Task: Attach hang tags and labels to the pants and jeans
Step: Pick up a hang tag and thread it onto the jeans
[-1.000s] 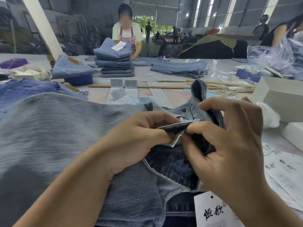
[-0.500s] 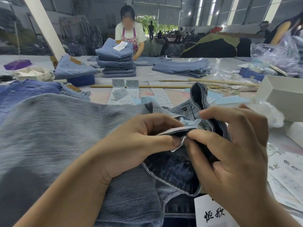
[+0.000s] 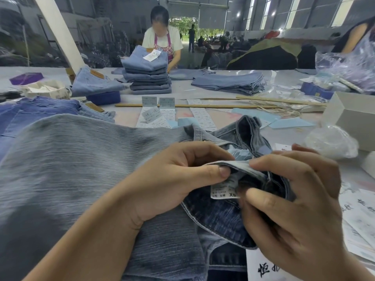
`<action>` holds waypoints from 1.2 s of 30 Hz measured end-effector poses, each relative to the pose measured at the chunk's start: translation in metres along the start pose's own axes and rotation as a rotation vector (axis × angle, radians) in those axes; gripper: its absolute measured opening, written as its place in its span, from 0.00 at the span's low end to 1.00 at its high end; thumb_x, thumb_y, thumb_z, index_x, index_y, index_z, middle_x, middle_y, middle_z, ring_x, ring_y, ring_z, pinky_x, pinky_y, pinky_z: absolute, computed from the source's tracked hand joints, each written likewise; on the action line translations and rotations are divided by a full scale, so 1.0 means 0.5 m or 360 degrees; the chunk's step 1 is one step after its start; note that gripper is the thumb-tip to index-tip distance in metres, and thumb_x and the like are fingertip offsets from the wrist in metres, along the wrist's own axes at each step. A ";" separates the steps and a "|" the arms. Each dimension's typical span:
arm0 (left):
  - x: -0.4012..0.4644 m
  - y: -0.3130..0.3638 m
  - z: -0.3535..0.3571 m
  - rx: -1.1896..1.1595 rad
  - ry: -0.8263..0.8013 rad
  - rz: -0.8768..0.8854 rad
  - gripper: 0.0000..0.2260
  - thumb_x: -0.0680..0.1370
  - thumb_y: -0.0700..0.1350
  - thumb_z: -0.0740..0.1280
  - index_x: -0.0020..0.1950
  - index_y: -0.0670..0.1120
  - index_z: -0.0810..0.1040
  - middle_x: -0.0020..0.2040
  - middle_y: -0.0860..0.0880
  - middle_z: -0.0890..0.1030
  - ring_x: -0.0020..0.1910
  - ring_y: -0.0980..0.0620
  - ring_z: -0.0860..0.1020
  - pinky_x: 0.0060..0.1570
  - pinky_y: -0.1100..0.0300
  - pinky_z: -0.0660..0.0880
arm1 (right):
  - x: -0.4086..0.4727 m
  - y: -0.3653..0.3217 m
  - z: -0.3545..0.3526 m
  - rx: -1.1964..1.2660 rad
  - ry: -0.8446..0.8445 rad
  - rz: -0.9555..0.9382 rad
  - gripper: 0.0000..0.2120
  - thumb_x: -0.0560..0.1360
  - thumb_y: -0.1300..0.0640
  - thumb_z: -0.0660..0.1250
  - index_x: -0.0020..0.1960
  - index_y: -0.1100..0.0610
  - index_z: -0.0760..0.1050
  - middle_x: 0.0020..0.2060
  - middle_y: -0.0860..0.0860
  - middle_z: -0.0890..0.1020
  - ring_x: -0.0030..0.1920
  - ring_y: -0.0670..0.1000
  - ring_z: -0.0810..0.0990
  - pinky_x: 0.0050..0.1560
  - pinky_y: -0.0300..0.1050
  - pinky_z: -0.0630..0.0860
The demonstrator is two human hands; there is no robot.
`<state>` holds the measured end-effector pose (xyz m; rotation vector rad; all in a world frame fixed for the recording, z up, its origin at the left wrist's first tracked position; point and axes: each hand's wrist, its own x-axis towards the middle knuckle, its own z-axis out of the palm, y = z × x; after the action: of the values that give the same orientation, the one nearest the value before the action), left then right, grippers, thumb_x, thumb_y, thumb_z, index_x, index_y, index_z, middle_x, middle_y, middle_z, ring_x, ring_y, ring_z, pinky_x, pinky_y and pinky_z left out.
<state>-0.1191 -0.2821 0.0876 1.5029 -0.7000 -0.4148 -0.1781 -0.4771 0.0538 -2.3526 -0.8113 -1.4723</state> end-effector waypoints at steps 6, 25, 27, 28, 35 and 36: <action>0.000 -0.001 -0.001 0.0103 0.0004 -0.0001 0.09 0.73 0.41 0.70 0.53 0.44 0.83 0.50 0.47 0.85 0.49 0.53 0.82 0.53 0.61 0.76 | -0.005 -0.001 0.001 -0.0042 -0.0006 0.0002 0.10 0.70 0.58 0.71 0.31 0.57 0.83 0.56 0.49 0.76 0.59 0.53 0.70 0.61 0.56 0.68; 0.004 -0.007 0.010 0.0598 0.0058 0.0030 0.09 0.73 0.46 0.73 0.52 0.57 0.82 0.46 0.57 0.85 0.46 0.59 0.82 0.47 0.66 0.76 | 0.005 -0.001 -0.017 0.0134 0.0087 0.0391 0.09 0.71 0.60 0.66 0.35 0.59 0.82 0.52 0.52 0.80 0.54 0.55 0.72 0.59 0.42 0.66; 0.001 -0.007 0.013 0.0720 0.0070 0.0075 0.09 0.74 0.46 0.74 0.50 0.59 0.82 0.44 0.60 0.84 0.43 0.63 0.81 0.43 0.71 0.73 | 0.011 -0.003 -0.025 0.0159 0.0139 0.0488 0.09 0.71 0.59 0.66 0.35 0.58 0.82 0.53 0.51 0.79 0.54 0.54 0.72 0.59 0.40 0.65; -0.002 -0.007 0.014 0.0790 0.0077 0.0103 0.09 0.75 0.46 0.74 0.50 0.60 0.82 0.45 0.61 0.84 0.43 0.65 0.81 0.43 0.71 0.72 | 0.014 -0.003 -0.031 0.0179 0.0162 0.0536 0.08 0.70 0.58 0.65 0.36 0.57 0.82 0.53 0.50 0.79 0.54 0.54 0.73 0.58 0.38 0.66; 0.007 0.066 0.020 0.1383 -0.0164 0.0011 0.18 0.72 0.71 0.62 0.53 0.63 0.78 0.53 0.64 0.77 0.54 0.65 0.76 0.53 0.57 0.76 | 0.049 0.058 -0.071 0.0050 0.0010 0.0895 0.11 0.68 0.50 0.66 0.49 0.52 0.79 0.54 0.47 0.74 0.56 0.48 0.69 0.56 0.37 0.63; 0.022 0.083 0.025 0.1451 -0.0195 -0.0033 0.22 0.71 0.74 0.57 0.51 0.61 0.78 0.51 0.63 0.76 0.51 0.65 0.76 0.51 0.57 0.76 | 0.061 0.073 -0.071 -0.0038 -0.0085 0.0932 0.12 0.68 0.50 0.68 0.51 0.51 0.79 0.57 0.49 0.71 0.58 0.48 0.66 0.57 0.42 0.62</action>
<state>-0.1262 -0.2964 0.1295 2.3517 -1.0463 -0.1982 -0.1734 -0.5140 0.1000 -2.3644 -0.0836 -1.1708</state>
